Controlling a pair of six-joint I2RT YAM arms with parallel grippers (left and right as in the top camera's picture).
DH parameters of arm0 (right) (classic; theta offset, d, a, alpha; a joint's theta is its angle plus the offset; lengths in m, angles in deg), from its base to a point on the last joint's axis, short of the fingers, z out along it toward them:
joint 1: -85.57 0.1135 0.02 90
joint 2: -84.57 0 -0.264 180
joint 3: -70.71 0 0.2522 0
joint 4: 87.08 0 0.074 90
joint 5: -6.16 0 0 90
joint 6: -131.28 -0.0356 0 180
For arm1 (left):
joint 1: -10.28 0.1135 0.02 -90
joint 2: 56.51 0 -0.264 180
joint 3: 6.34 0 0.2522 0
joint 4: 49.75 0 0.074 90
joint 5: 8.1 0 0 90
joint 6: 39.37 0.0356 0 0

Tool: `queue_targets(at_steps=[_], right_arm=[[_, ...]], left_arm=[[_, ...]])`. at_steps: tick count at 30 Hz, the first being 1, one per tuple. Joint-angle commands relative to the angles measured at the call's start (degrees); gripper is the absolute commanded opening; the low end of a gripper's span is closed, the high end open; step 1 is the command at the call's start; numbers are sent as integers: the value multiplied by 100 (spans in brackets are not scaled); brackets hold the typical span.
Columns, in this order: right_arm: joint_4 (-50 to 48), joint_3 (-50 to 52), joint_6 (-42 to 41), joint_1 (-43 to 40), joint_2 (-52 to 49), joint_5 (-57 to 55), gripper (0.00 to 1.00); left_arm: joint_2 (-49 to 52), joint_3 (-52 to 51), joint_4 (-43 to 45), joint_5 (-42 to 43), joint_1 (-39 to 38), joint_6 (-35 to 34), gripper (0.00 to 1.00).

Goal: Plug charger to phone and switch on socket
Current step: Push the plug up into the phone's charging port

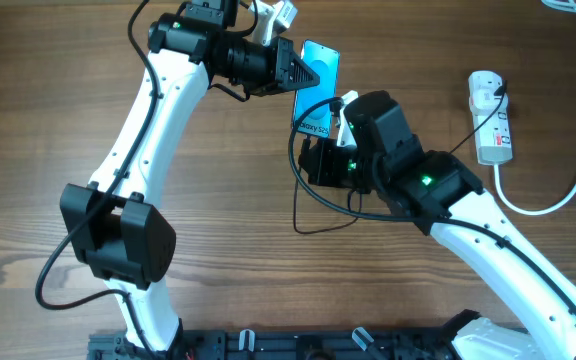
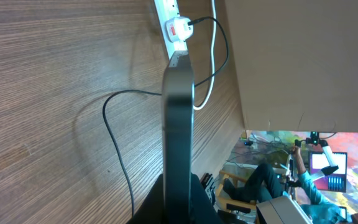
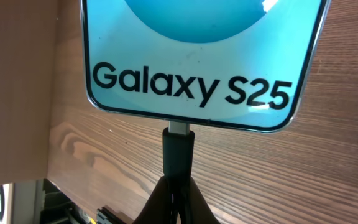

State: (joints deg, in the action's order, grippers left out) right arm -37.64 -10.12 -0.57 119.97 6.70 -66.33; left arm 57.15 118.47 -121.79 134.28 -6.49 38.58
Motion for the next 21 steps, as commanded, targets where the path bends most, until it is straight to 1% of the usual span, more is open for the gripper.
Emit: queue_targets(at_steps=[1,21], right_arm=[[-50,-87,-33,2,39,-120,4],[-63,-87,-63,2,39,-227,4]], left_arm=[[-225,39,-2,223,-17,181,4],[-225,39,-26,269,-26,52,4]])
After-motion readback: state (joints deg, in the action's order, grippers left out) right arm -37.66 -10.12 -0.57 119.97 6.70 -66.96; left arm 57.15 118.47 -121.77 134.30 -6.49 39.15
